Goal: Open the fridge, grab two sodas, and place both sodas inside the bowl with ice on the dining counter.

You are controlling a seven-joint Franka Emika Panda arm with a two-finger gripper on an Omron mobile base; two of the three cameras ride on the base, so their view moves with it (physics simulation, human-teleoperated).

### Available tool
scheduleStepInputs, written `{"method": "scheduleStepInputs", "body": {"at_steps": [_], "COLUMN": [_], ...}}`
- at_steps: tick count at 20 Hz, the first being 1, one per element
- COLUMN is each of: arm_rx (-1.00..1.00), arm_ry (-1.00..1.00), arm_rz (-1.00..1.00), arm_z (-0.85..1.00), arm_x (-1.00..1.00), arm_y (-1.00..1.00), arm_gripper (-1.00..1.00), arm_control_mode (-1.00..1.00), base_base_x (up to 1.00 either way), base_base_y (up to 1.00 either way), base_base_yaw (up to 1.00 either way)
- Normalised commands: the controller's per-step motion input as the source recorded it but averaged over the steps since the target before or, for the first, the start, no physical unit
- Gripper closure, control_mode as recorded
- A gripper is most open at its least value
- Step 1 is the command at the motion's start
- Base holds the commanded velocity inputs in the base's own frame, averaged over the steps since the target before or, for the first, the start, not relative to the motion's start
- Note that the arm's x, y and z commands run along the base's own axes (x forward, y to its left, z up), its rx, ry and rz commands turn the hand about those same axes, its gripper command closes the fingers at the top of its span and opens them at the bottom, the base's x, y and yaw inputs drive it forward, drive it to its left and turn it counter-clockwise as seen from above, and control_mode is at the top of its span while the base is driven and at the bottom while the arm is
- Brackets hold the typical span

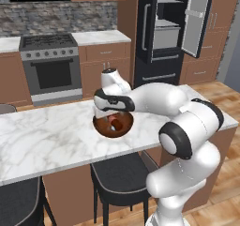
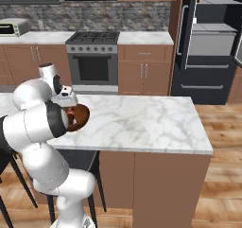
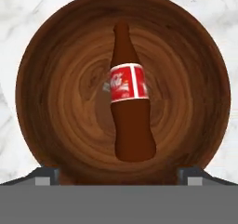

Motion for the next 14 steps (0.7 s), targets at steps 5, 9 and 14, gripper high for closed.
{"method": "scheduleStepInputs", "body": {"at_steps": [5,9,14], "arm_rx": [0.0,0.03,0.04], "arm_ry": [-0.03,-0.07,-0.07], "arm_rz": [-0.09,-0.09,-0.07], "arm_z": [0.47,0.31,0.29], "arm_x": [-0.5,-0.59,-0.62], "arm_y": [-0.06,-0.32,-0.5], "arm_gripper": [-1.0,-1.0,-1.0], "arm_control_mode": [-1.0,-1.0,-1.0], "base_base_x": [0.0,0.0,0.0], "base_base_y": [0.0,0.0,0.0], "base_base_yaw": [0.0,0.0,0.0]}}
